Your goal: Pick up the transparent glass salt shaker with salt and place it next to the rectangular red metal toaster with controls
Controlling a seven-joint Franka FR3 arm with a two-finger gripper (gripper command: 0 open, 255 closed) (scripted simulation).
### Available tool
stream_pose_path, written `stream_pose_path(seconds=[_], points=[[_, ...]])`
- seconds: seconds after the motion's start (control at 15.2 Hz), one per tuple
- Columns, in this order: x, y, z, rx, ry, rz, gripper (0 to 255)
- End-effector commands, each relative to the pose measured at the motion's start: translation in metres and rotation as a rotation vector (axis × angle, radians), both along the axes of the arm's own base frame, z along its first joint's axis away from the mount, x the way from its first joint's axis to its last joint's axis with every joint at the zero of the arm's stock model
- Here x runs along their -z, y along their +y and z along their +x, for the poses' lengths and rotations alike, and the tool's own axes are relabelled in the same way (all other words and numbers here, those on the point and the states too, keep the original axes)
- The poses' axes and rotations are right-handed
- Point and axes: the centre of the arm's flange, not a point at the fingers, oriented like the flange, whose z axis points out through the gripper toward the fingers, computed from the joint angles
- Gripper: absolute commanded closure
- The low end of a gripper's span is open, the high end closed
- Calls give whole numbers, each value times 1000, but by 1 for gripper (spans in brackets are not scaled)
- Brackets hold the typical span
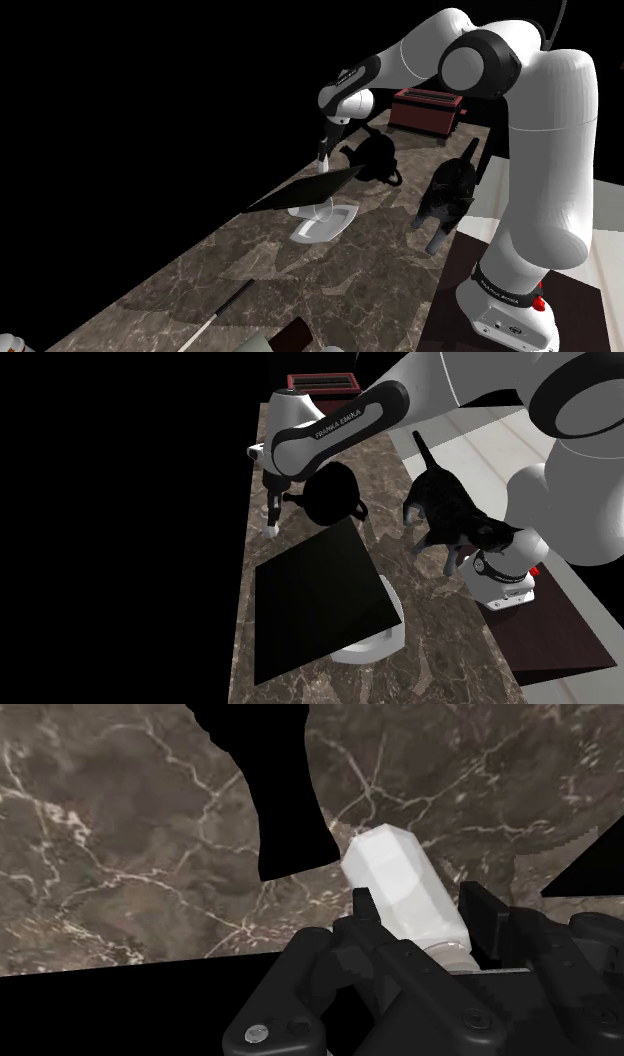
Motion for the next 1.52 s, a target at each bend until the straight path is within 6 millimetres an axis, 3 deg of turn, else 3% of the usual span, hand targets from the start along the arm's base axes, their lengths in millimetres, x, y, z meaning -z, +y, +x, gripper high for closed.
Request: stream_pose_path(seconds=[0.0, 1.45], points=[[0, 0, 0, 0, 1, 0, 255], [-116, 0, 0, 0, 1, 0, 255]])
